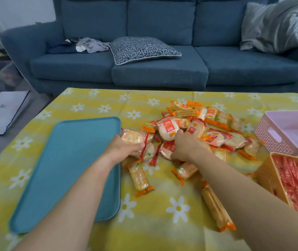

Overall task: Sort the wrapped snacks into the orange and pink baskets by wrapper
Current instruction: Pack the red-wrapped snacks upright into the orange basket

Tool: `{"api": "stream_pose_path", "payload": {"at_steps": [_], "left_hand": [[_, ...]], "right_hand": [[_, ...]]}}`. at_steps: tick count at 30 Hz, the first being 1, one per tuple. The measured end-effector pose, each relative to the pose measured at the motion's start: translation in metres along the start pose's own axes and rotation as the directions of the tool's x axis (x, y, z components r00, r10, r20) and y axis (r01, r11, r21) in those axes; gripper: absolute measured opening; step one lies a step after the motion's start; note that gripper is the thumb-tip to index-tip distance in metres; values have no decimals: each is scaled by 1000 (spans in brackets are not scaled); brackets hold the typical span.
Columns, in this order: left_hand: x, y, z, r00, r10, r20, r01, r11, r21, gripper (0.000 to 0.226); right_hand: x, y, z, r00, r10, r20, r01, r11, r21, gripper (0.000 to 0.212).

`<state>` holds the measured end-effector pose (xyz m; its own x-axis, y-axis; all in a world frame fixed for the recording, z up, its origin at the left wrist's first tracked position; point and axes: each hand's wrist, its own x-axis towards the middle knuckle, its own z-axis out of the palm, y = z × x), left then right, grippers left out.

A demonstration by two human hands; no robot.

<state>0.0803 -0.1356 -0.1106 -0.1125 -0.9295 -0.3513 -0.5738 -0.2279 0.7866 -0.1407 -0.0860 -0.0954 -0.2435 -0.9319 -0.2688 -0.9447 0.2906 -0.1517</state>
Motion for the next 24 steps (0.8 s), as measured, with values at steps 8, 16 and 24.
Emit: {"api": "stream_pose_path", "payload": {"at_steps": [8, 16, 24], "left_hand": [[0, 6, 22, 1000, -12, -1, 12, 998, 56, 50], [-2, 13, -6, 966, -164, 202, 176, 983, -42, 50], [11, 14, -13, 993, -60, 99, 101, 866, -489, 28]], "right_hand": [[-11, -6, -2, 998, 52, -24, -51, 997, 65, 87], [-29, 12, -50, 995, -9, 99, -2, 994, 111, 38], [13, 2, -45, 1000, -23, -4, 22, 862, 506, 39]]}}
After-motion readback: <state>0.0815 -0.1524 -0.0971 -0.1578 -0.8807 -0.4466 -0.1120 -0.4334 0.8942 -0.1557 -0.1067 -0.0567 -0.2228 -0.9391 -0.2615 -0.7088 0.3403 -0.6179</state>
